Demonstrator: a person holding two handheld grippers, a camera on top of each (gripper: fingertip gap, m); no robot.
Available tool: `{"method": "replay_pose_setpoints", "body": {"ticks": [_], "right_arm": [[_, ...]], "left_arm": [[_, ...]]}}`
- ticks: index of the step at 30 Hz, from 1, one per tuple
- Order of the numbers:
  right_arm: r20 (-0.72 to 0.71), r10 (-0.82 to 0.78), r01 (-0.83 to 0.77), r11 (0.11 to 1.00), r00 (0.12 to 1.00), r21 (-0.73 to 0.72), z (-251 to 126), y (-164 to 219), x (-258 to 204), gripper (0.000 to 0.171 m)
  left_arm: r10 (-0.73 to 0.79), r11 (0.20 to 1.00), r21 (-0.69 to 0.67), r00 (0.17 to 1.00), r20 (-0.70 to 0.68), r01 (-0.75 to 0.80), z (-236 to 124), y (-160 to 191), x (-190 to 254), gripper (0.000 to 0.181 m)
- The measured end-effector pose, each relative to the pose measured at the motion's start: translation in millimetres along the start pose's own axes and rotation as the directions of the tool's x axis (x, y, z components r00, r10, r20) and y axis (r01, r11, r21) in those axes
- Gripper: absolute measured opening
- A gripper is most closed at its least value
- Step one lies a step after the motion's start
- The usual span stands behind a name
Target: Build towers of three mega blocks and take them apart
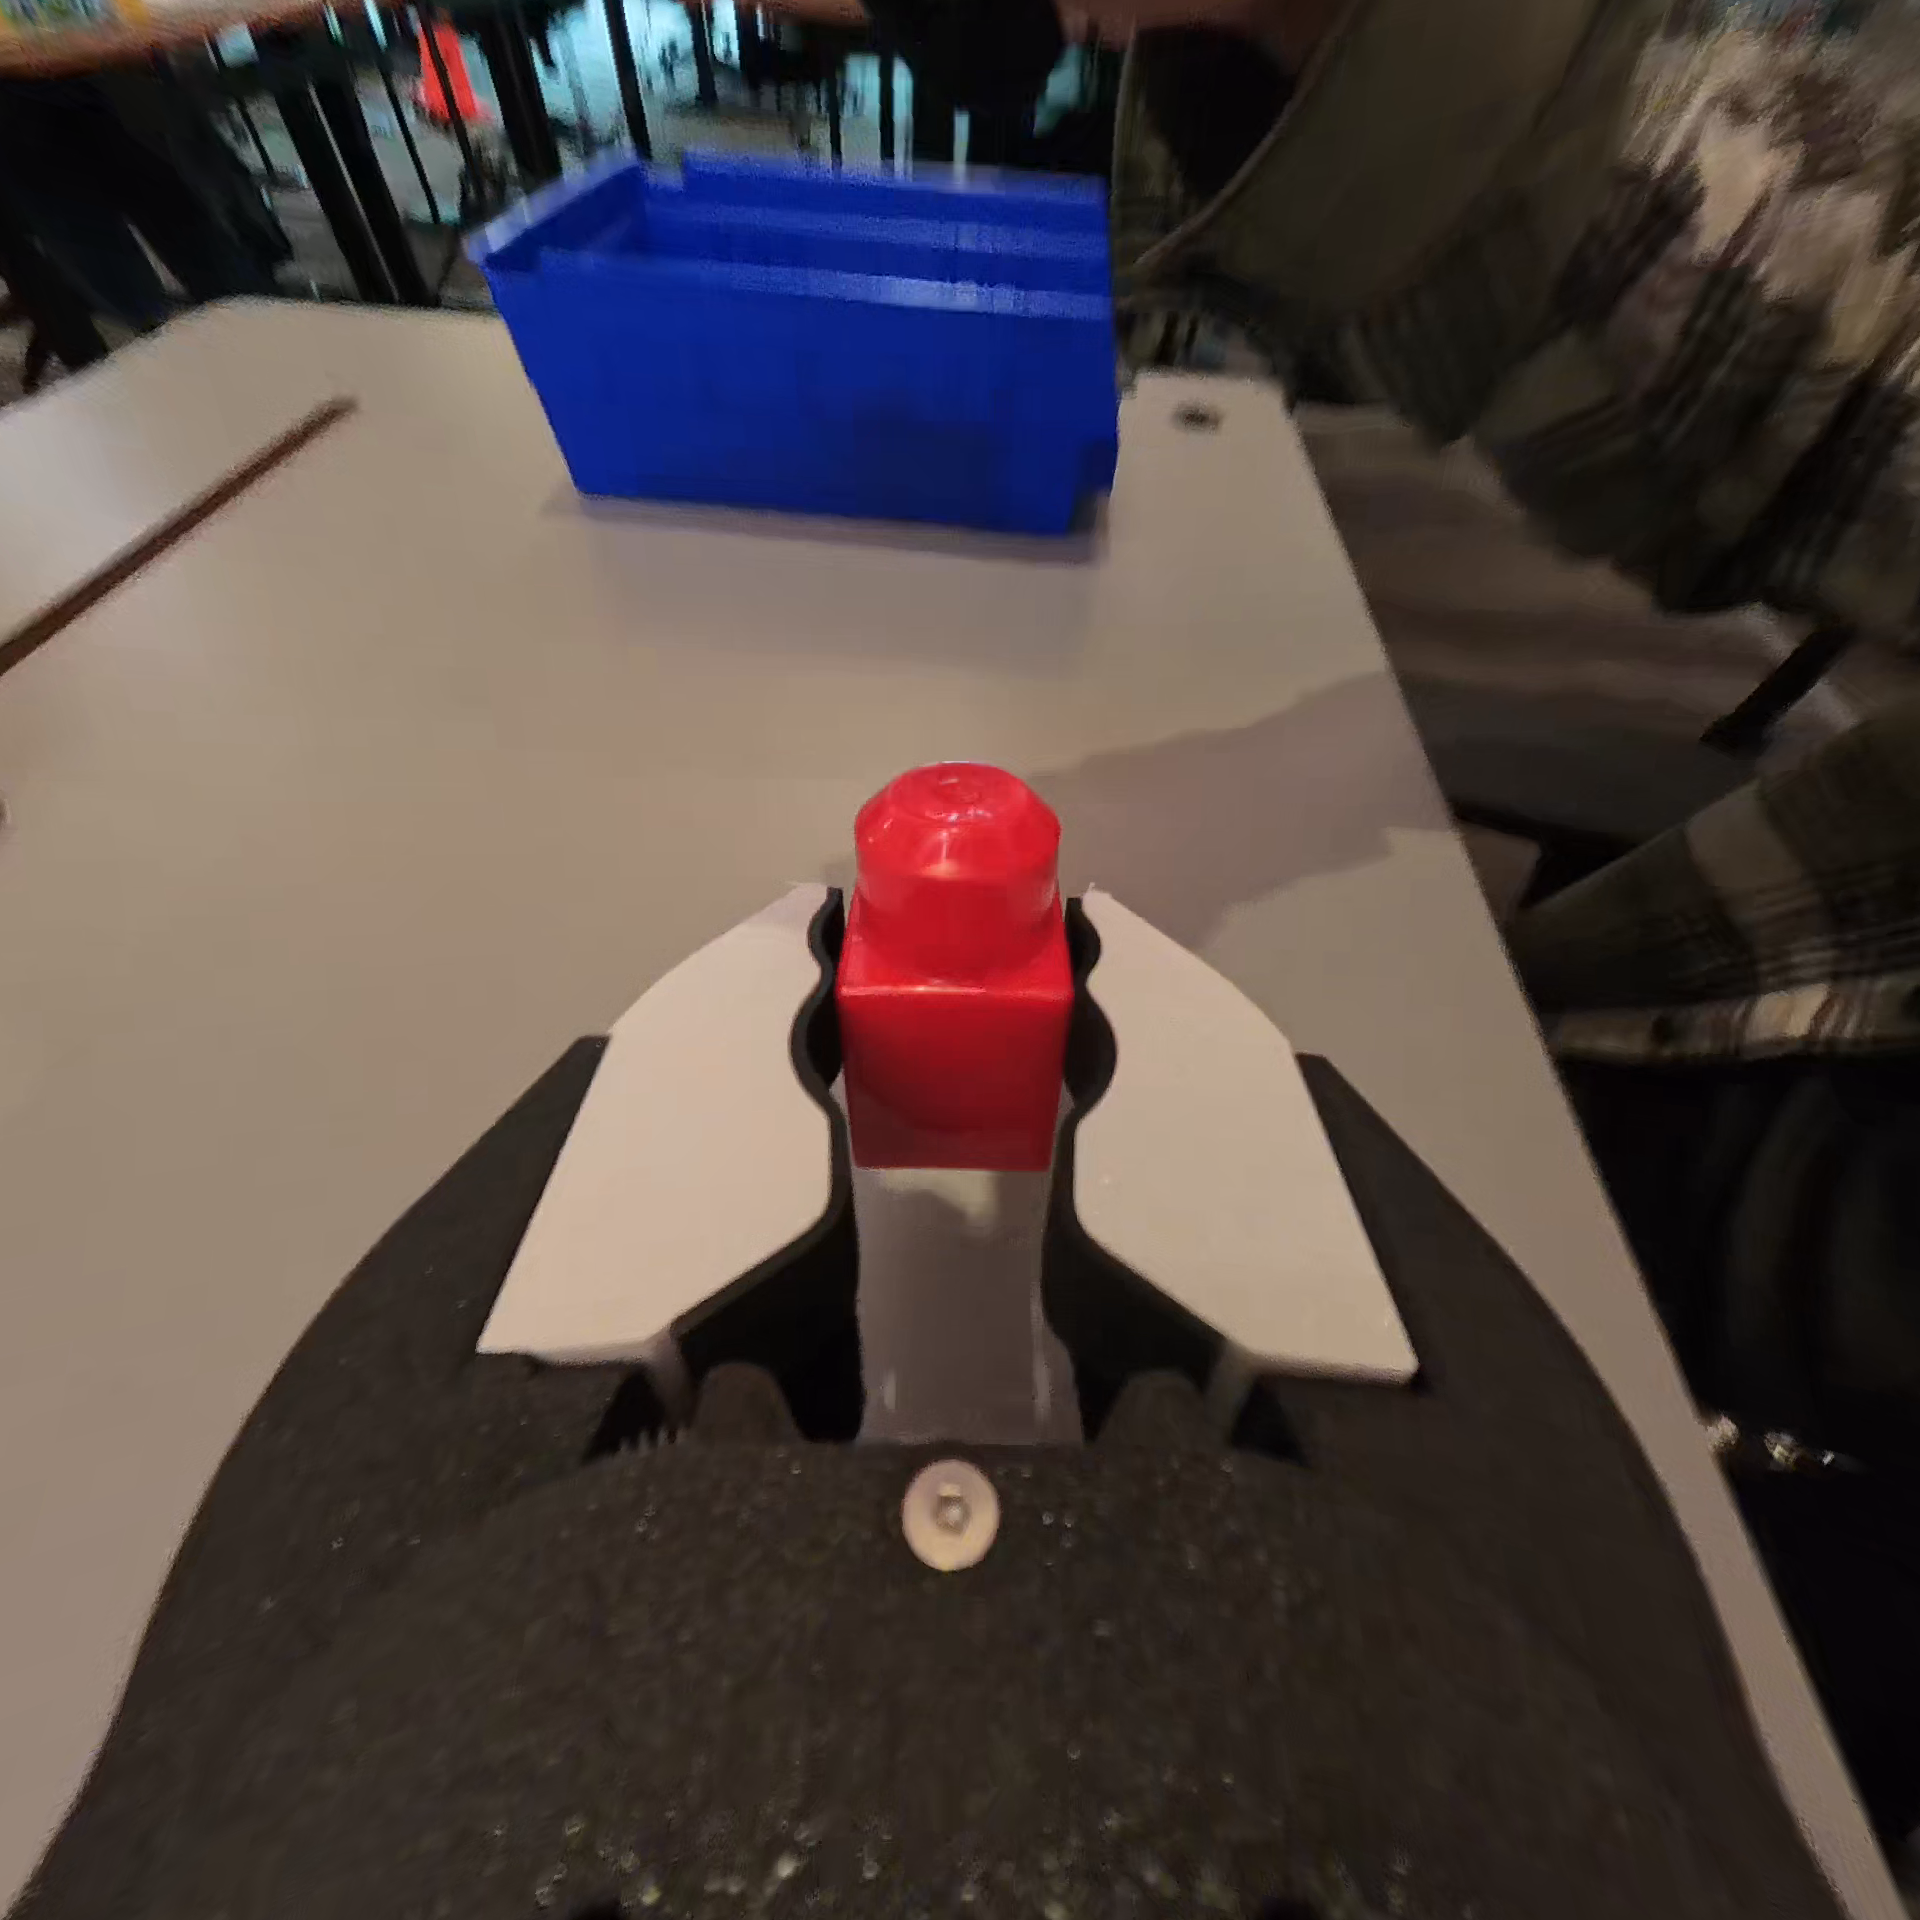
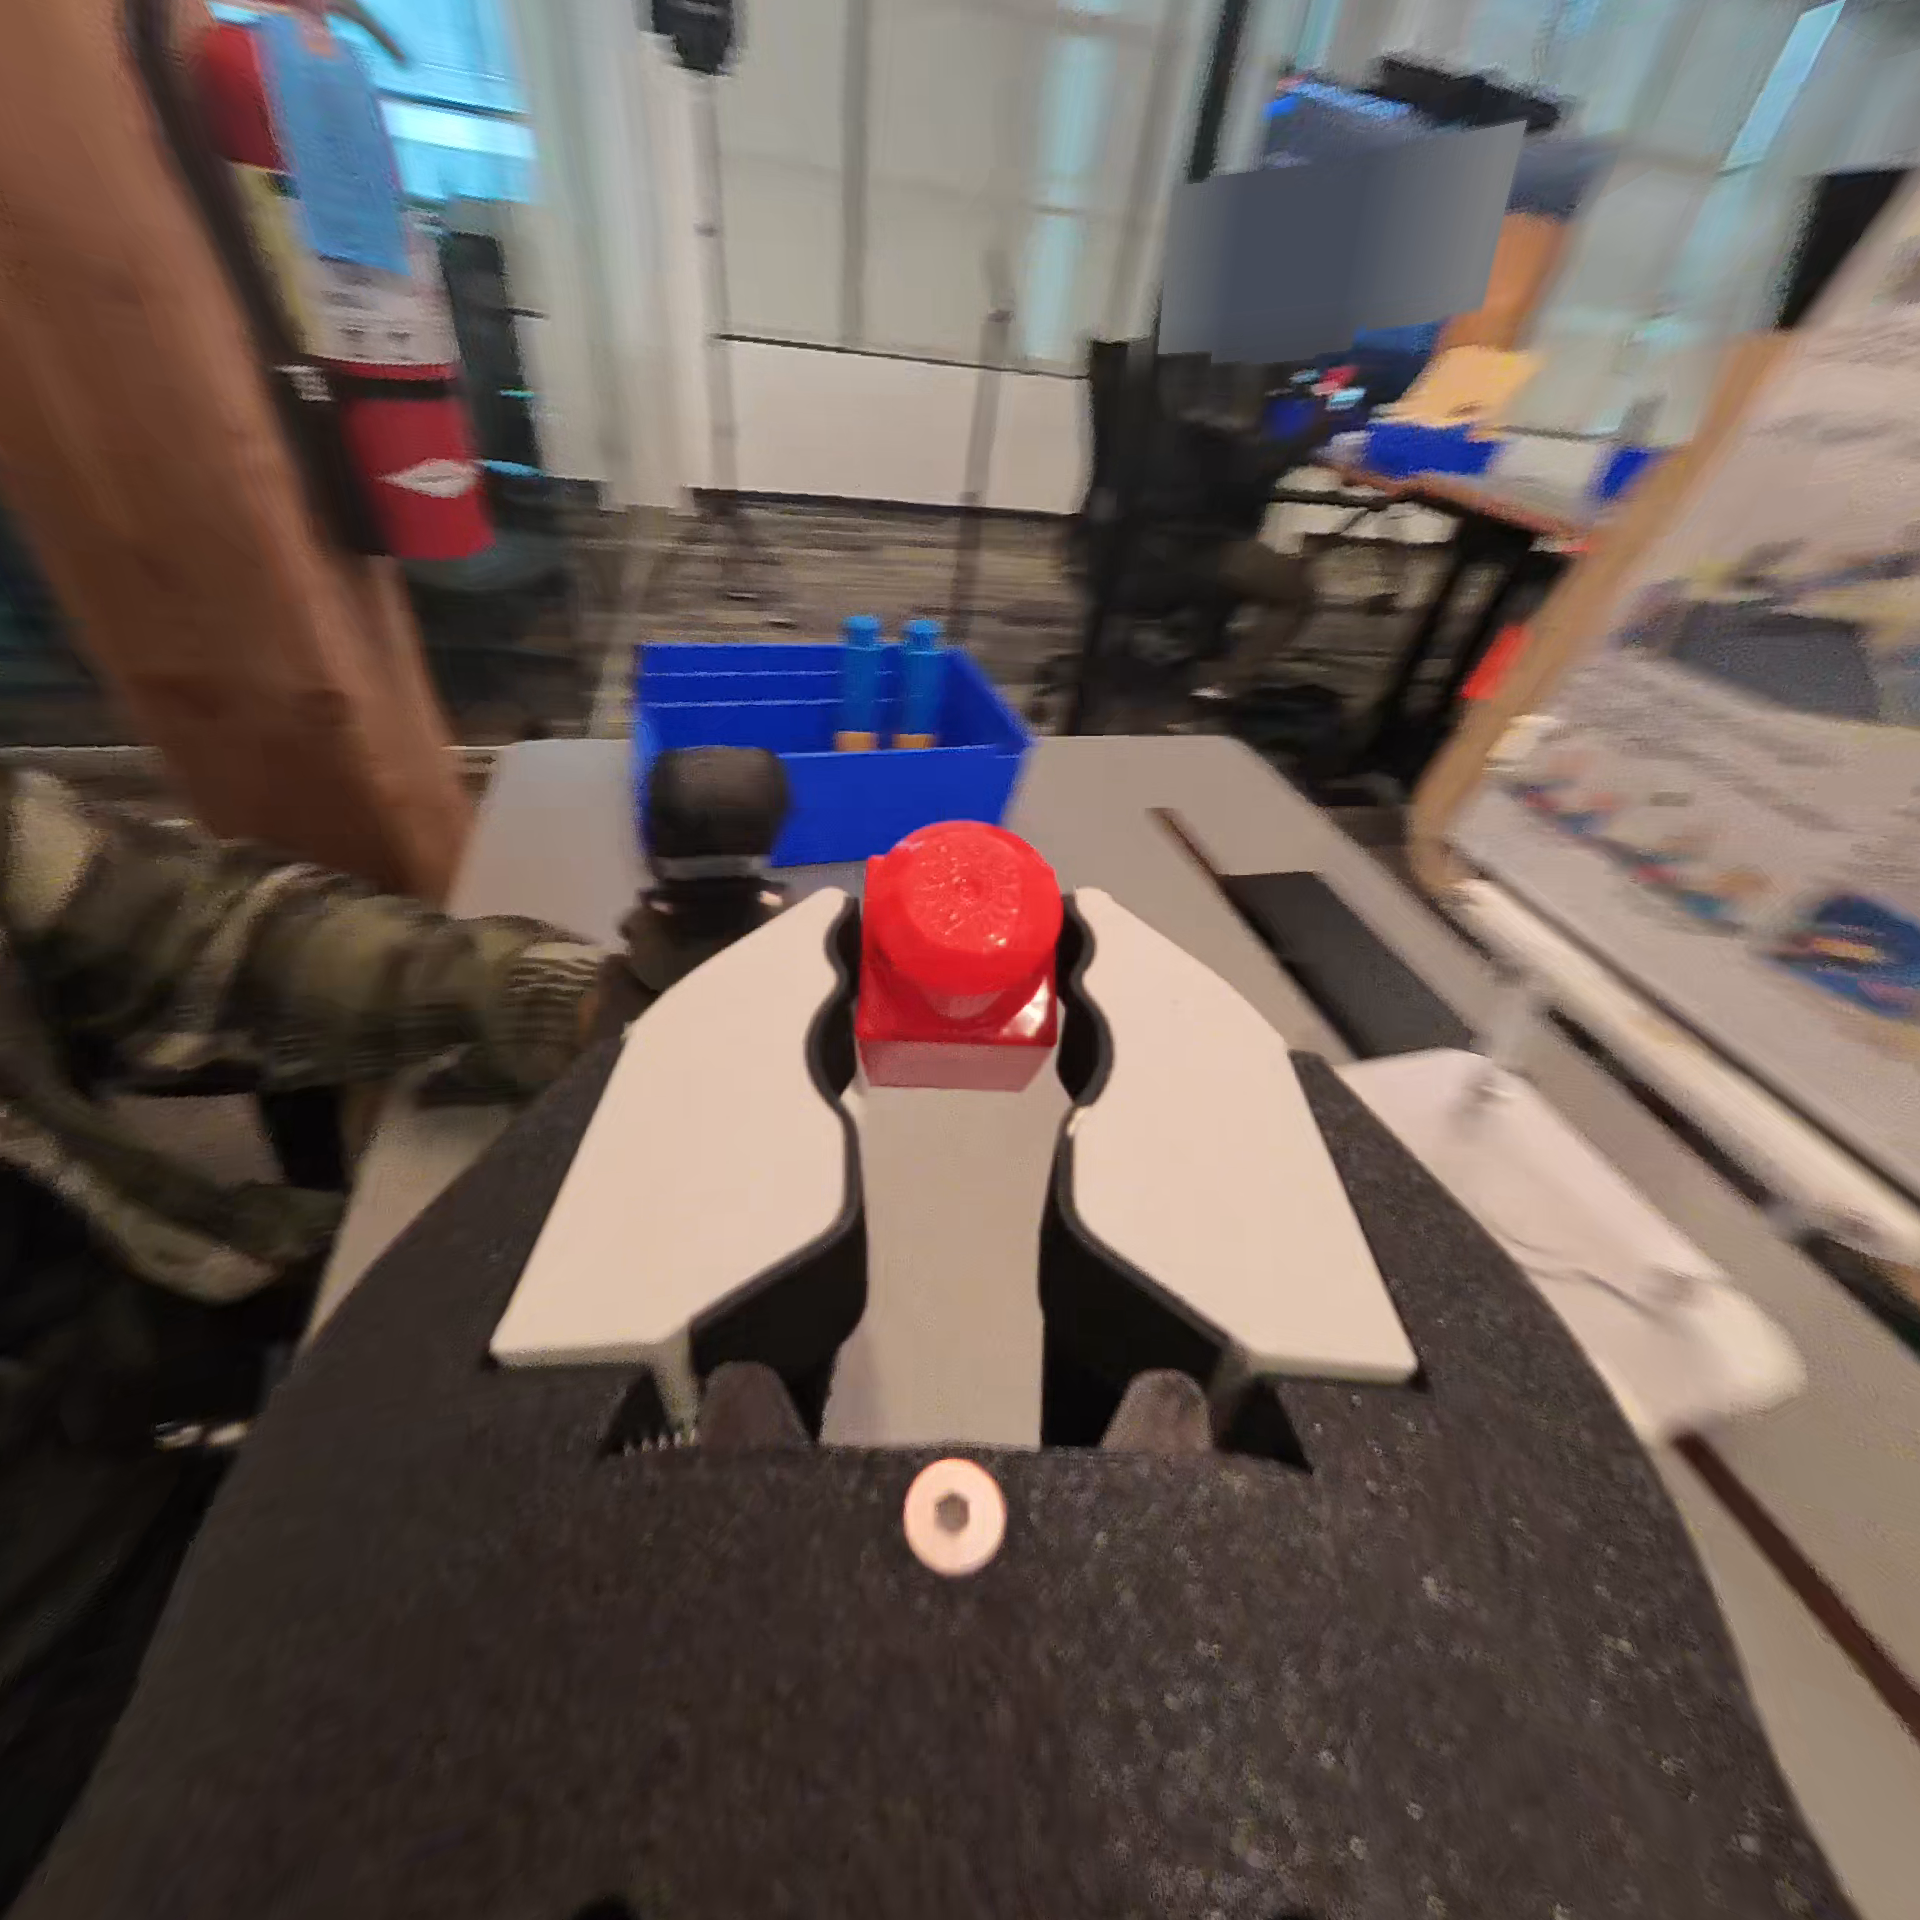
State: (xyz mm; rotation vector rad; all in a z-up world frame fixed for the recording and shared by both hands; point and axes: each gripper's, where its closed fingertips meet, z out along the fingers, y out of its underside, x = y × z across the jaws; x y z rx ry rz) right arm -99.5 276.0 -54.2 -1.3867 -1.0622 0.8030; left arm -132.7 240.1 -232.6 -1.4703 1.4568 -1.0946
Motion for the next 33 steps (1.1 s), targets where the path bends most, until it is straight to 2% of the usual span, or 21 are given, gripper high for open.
{"method": "replay_pose_setpoints", "body": {"ticks": [2,4,8,11,15,18,22,24,26,29,33], "right_arm": [[-0.155,-0.031,0.022,0.998,0.987,-0.061,-38,-3,28,0.035],[-0.315,-0.076,0.019,0.983,0.946,-0.180,-84,10,60,0.035],[-0.537,-0.011,-0.161,0.948,0.844,-0.274,-181,59,105,0.035],[-0.642,0.038,-0.303,0.902,0.766,-0.307,-238,111,123,0.036],[-0.718,0.092,-0.457,0.825,0.690,-0.333,-283,179,131,0.036],[-0.745,0.140,-0.531,0.785,0.653,-0.319,-297,210,132,0.036],[-0.767,0.173,-0.582,0.756,0.618,-0.299,-308,227,135,0.042],[-0.775,0.158,-0.573,0.764,0.612,-0.296,-311,225,138,0.058],[-0.776,0.135,-0.546,0.783,0.616,-0.298,-312,215,139,0.065],[-0.743,0.106,-0.473,0.828,0.661,-0.302,-296,186,135,0.064],[-0.592,0.124,-0.344,0.898,0.796,-0.275,-226,135,109,0.058]], "left_arm": [[-0.016,0.996,0.085,1.000,-0.020,0.017,-9,-18,2,0.039],[-0.003,0.996,0.085,1.000,-0.009,0.004,-11,-18,2,0.039],[0.004,0.999,0.051,1.000,-0.011,-0.004,-6,-12,3,0.039],[0.021,0.999,0.041,1.000,-0.017,-0.021,-3,-12,7,0.039],[0.022,0.999,0.037,1.000,-0.019,-0.021,-2,-10,6,0.039],[0.012,0.999,0.036,1.000,-0.023,-0.011,-3,-8,5,0.040],[0.011,1.000,0.028,1.000,-0.018,-0.011,-2,-6,3,0.040],[0.010,0.999,0.031,1.000,-0.017,-0.009,-3,-6,3,0.039],[0.007,0.999,0.036,1.000,-0.018,-0.006,-4,-7,2,0.039],[0.000,0.999,0.045,1.000,-0.022,0.001,-5,-8,2,0.039],[-0.007,0.998,0.056,1.000,-0.024,0.008,-5,-9,2,0.039]]}}
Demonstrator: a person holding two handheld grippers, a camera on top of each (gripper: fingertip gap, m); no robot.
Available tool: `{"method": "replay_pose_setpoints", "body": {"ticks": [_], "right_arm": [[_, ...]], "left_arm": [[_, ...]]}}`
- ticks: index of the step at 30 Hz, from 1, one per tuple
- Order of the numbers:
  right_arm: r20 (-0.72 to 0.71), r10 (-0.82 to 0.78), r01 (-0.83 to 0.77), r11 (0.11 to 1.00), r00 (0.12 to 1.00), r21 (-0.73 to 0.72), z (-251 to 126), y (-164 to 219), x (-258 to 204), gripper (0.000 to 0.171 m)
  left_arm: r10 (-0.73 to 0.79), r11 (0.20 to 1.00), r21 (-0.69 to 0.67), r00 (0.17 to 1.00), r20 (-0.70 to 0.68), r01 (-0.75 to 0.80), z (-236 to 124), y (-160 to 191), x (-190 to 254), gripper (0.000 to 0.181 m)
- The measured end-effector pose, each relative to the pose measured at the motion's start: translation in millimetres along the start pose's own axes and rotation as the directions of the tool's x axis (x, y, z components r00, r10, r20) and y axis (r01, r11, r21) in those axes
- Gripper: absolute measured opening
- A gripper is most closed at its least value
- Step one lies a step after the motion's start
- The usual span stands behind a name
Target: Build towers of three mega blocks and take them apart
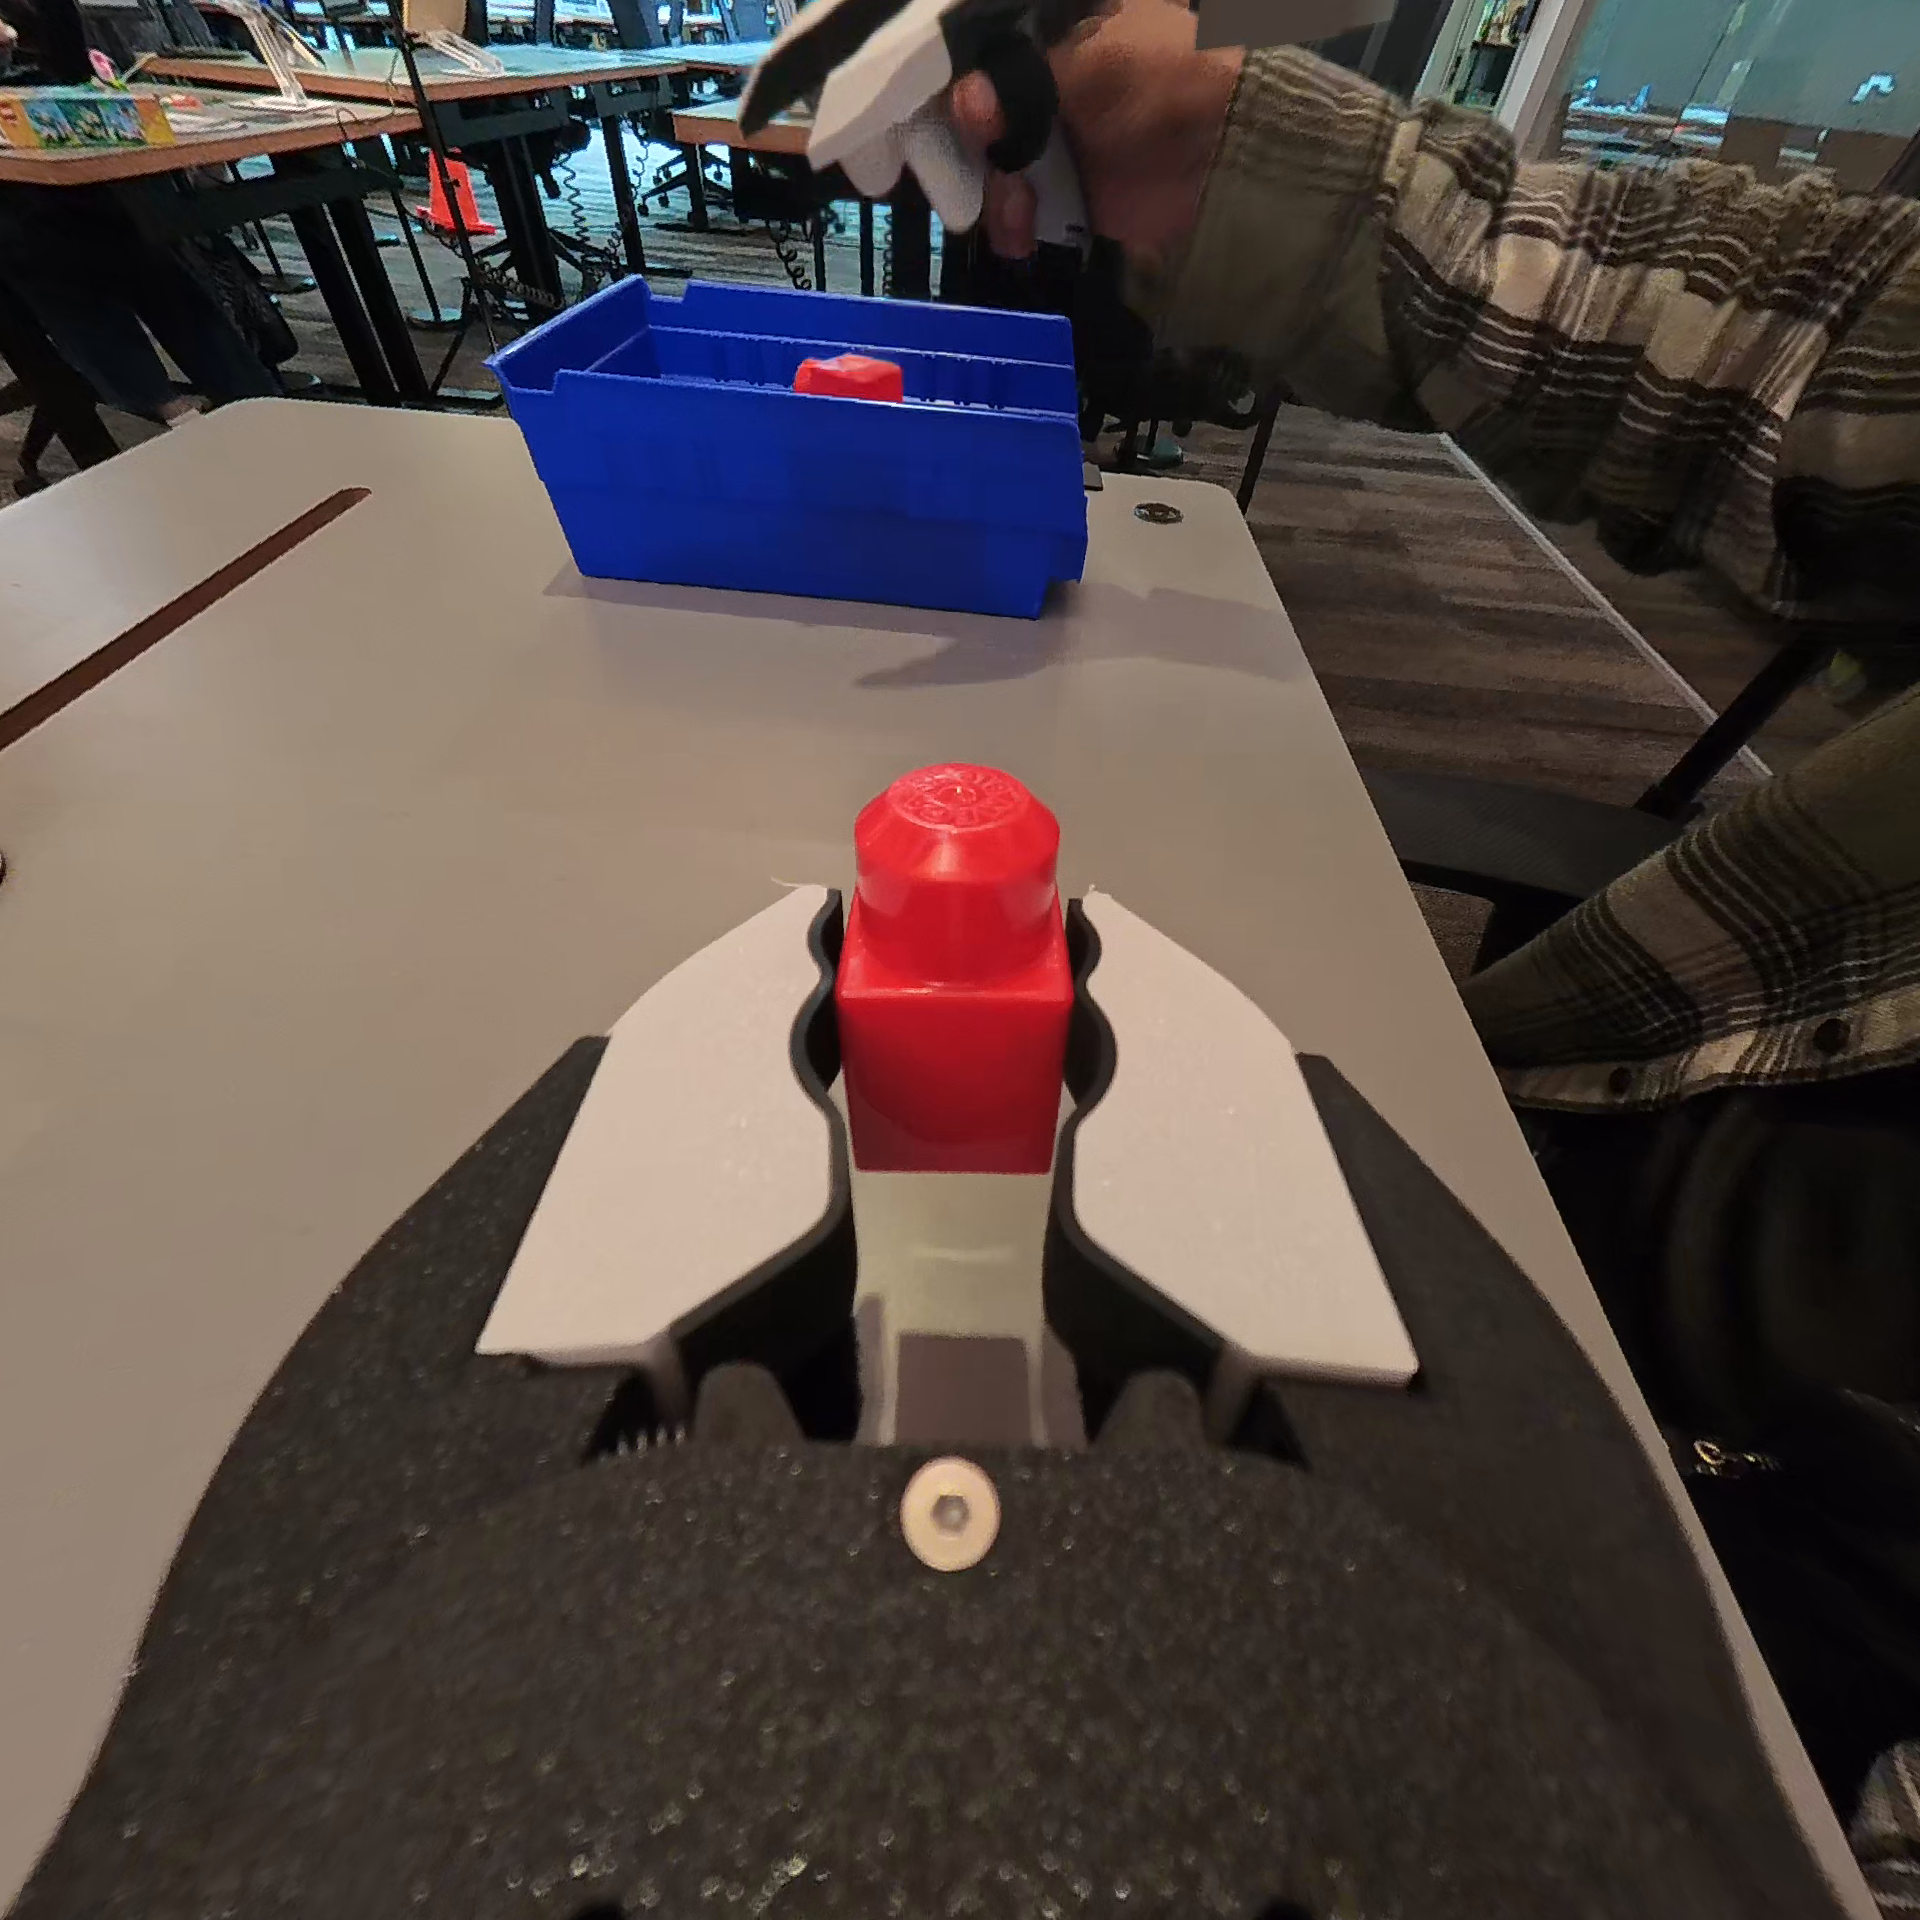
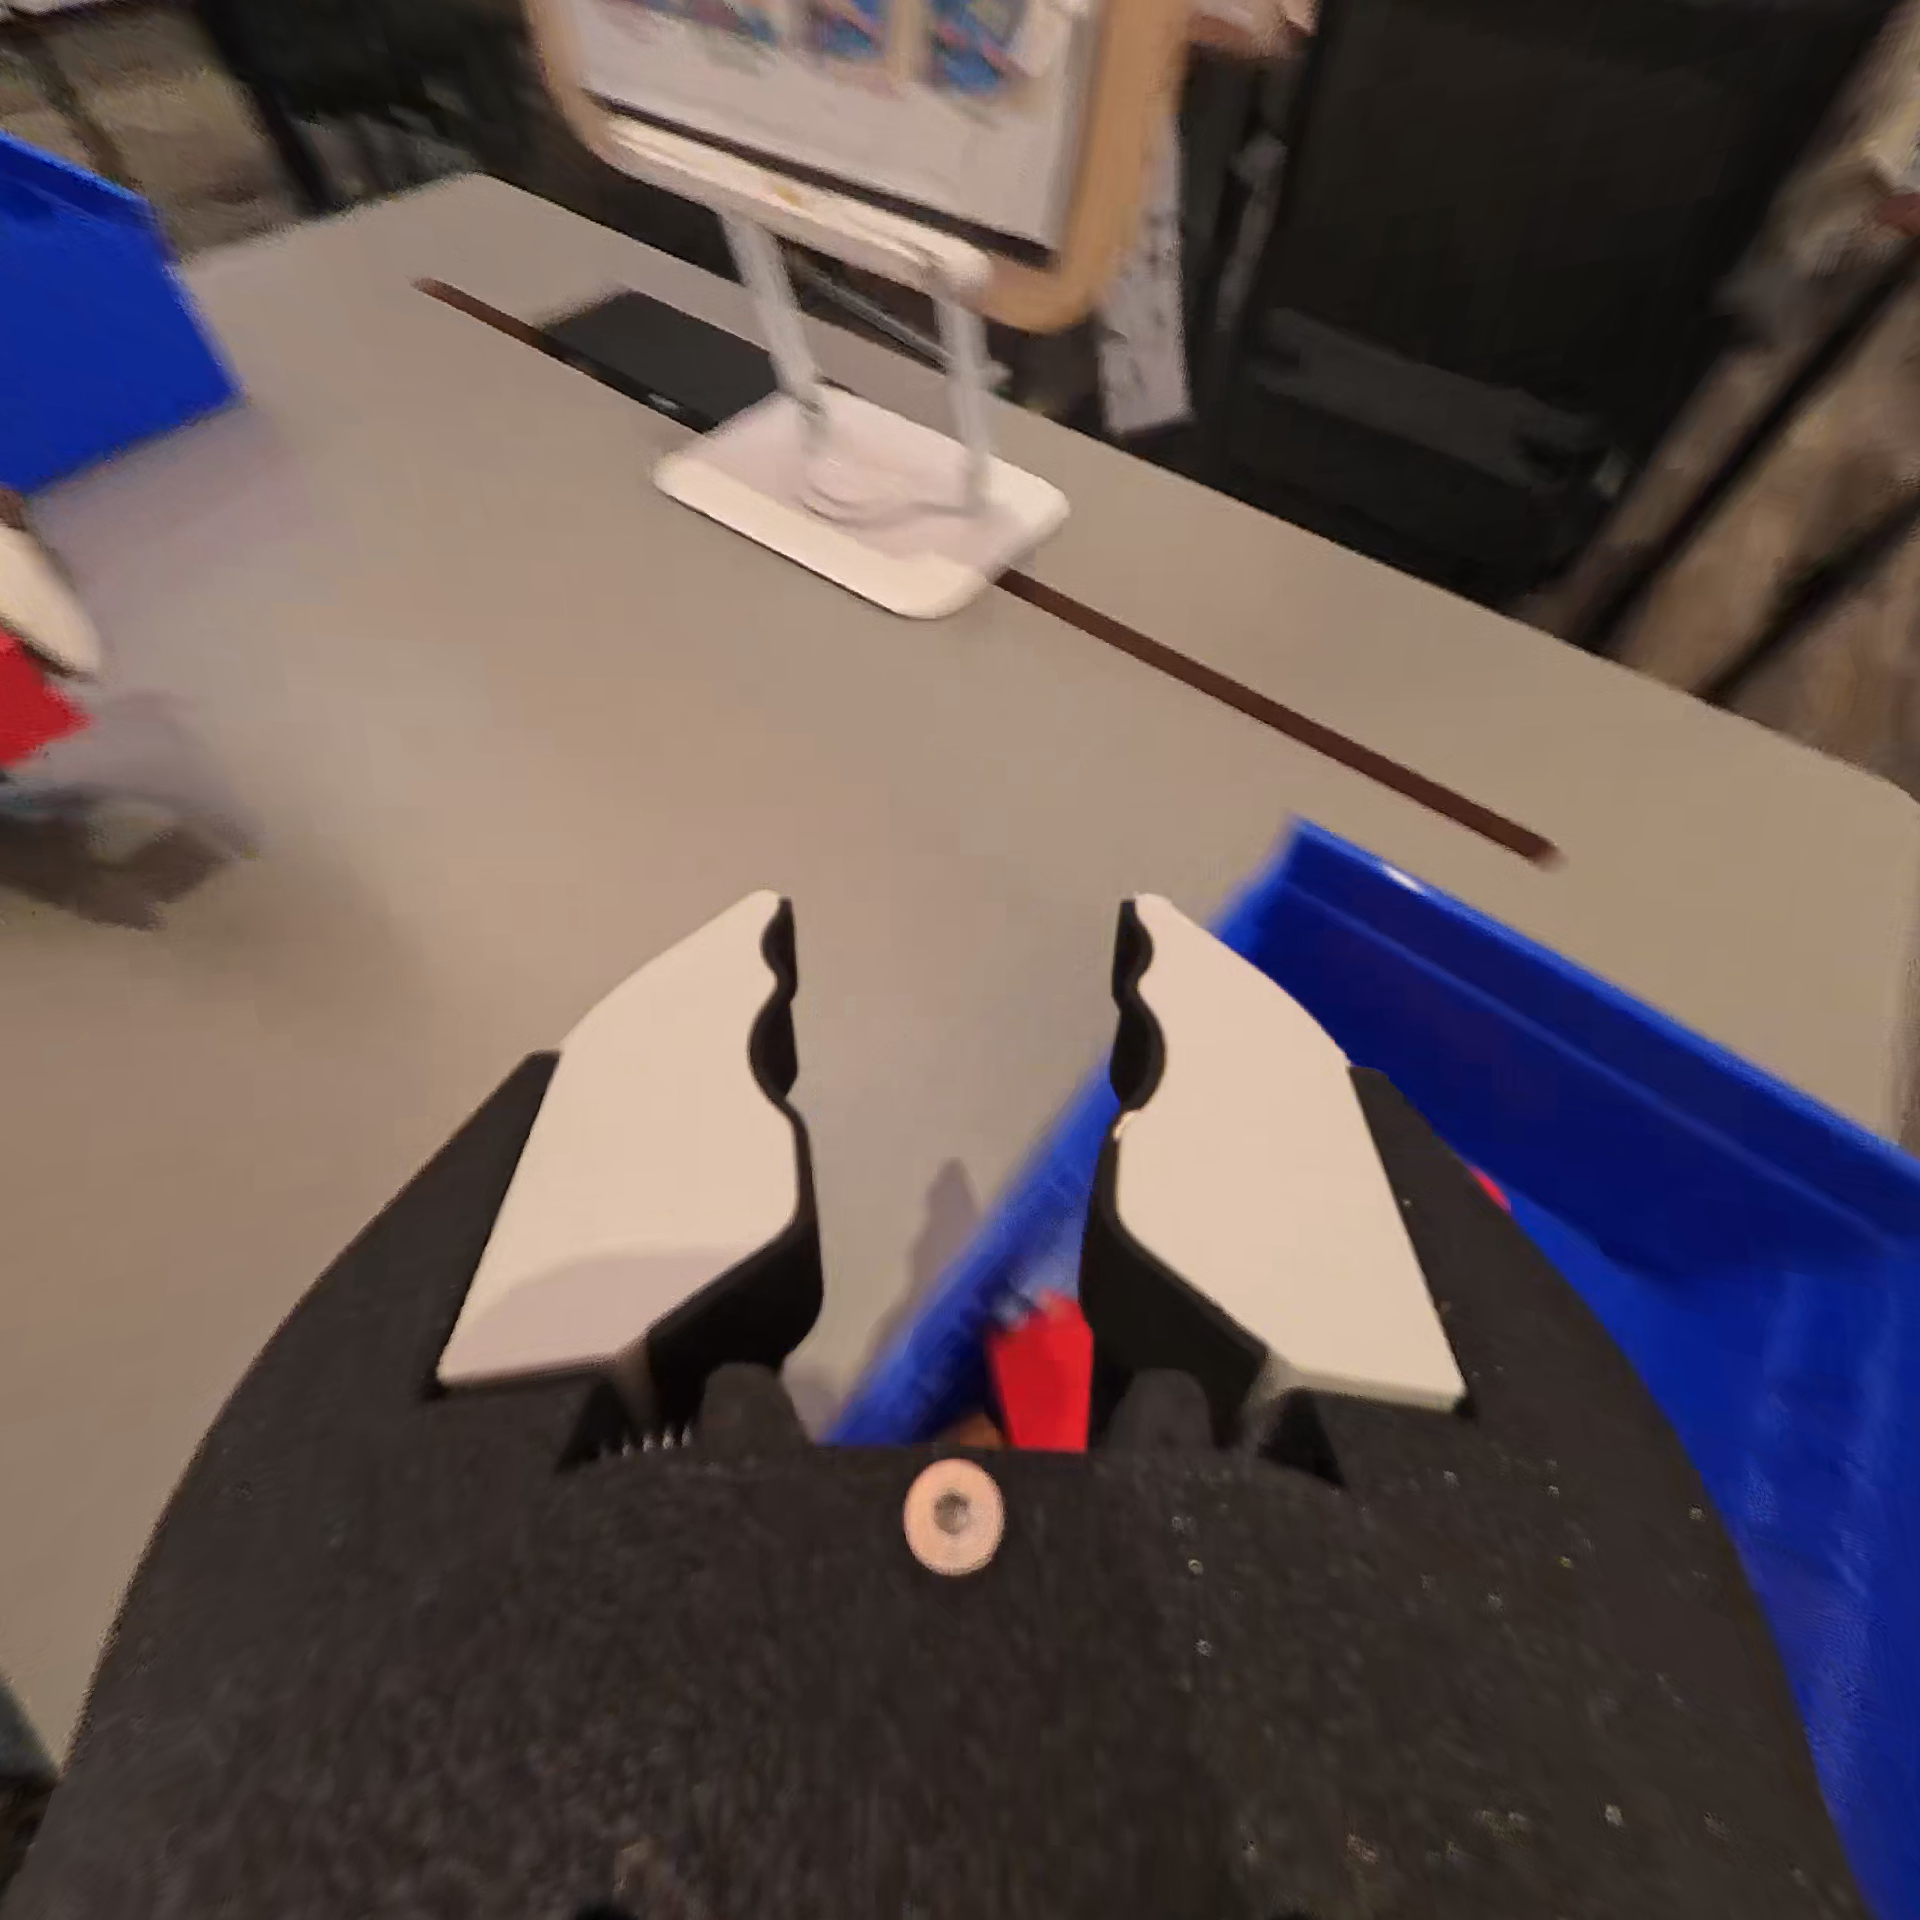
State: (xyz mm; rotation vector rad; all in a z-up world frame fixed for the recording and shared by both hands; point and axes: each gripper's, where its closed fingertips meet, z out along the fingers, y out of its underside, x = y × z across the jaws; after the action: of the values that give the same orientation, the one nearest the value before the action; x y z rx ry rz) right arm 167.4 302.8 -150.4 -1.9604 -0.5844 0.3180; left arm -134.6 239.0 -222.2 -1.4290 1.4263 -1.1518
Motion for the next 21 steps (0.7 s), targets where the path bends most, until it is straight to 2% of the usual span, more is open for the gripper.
{"method": "replay_pose_setpoints", "body": {"ticks": [3,5,8,11,15,21], "right_arm": [[0.192,-0.083,0.070,0.995,0.978,0.075,27,-34,-79,0.059],[0.332,-0.143,0.106,0.986,0.933,0.126,45,-50,-140,0.058],[0.485,-0.237,0.174,0.970,0.842,0.172,73,-57,-221,0.054],[0.590,-0.299,0.242,0.954,0.750,0.177,97,-52,-280,0.052],[0.659,-0.325,0.292,0.942,0.679,0.163,119,-43,-315,0.040],[0.690,-0.312,0.316,0.940,0.653,0.125,129,-37,-323,0.034]], "left_arm": [[-0.009,1.000,0.008,1.000,-0.007,0.009,0,0,0,0.039],[-0.008,1.000,0.012,1.000,-0.004,0.008,-1,-1,0,0.039],[-0.009,1.000,0.020,1.000,-0.007,0.009,-1,-3,0,0.040],[-0.009,1.000,0.023,1.000,-0.009,0.009,-2,-3,0,0.040],[-0.010,1.000,0.026,1.000,-0.015,0.010,-3,-4,1,0.039],[-0.001,0.999,0.035,1.000,-0.015,0.001,-5,-7,3,0.040]]}}
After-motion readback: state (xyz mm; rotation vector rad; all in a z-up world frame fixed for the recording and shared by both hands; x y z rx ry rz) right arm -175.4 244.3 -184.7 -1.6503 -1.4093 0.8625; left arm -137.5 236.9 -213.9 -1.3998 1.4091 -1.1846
